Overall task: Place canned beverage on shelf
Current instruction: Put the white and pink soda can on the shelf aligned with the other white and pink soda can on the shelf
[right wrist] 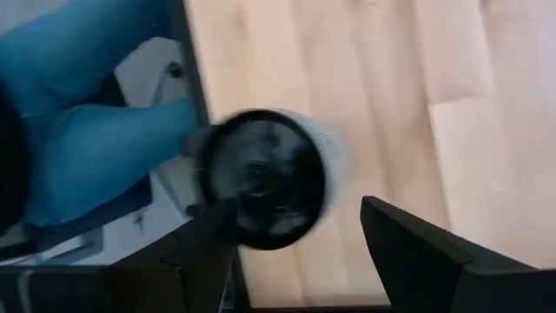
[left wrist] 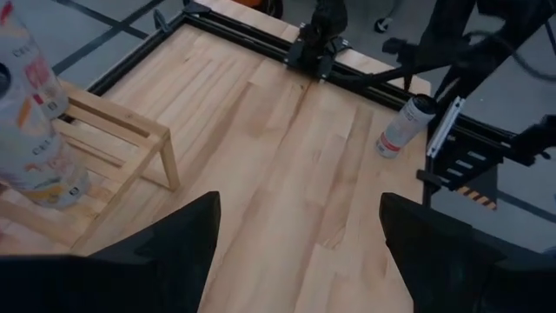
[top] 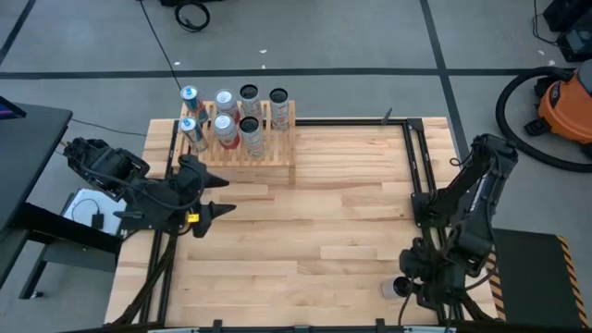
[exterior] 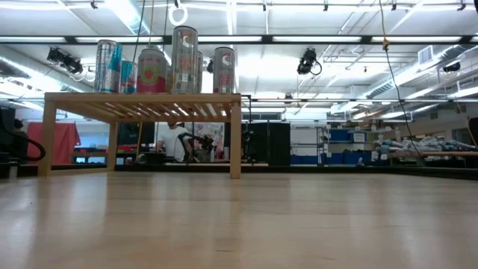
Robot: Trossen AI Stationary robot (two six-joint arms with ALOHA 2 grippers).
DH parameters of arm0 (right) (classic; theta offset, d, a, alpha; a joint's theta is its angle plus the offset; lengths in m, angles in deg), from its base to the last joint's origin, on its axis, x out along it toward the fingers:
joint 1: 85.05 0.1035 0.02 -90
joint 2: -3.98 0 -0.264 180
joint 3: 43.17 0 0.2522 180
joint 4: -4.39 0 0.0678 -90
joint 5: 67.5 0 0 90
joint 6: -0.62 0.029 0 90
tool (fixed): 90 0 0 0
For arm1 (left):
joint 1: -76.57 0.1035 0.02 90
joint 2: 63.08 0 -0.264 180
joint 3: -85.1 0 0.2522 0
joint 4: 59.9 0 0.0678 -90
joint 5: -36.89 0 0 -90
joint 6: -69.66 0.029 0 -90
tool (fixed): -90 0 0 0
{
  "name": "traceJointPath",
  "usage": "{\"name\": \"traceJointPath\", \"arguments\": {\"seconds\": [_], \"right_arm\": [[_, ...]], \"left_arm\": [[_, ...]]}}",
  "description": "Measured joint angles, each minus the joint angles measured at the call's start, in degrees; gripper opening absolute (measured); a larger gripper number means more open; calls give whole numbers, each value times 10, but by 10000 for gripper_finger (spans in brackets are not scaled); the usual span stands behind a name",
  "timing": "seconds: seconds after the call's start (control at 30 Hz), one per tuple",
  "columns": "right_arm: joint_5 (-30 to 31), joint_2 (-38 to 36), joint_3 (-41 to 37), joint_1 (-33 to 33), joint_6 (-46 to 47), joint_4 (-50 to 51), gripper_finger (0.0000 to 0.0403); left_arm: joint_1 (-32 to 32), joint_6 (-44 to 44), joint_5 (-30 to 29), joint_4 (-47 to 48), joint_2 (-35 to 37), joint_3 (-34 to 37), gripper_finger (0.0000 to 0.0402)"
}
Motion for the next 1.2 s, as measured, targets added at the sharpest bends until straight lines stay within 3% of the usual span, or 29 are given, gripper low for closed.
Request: {"name": "traceJointPath", "arguments": {"seconds": [0.37,0.57,0.83,0.97,1.2], "right_arm": [[-22,0,-13,0,3,-36,255],[24,0,-13,-4,1,-26,255],[28,-3,-13,-12,-16,-45,255],[25,-8,-13,-22,-50,-115,256],[19,-9,-13,-36,-205,-278,265]], "left_arm": [[0,1,-17,0,0,0,316],[0,0,-17,0,0,0,316],[0,0,-19,0,0,0,316],[0,0,-19,0,0,0,316],[0,0,-22,0,0,0,316]]}}
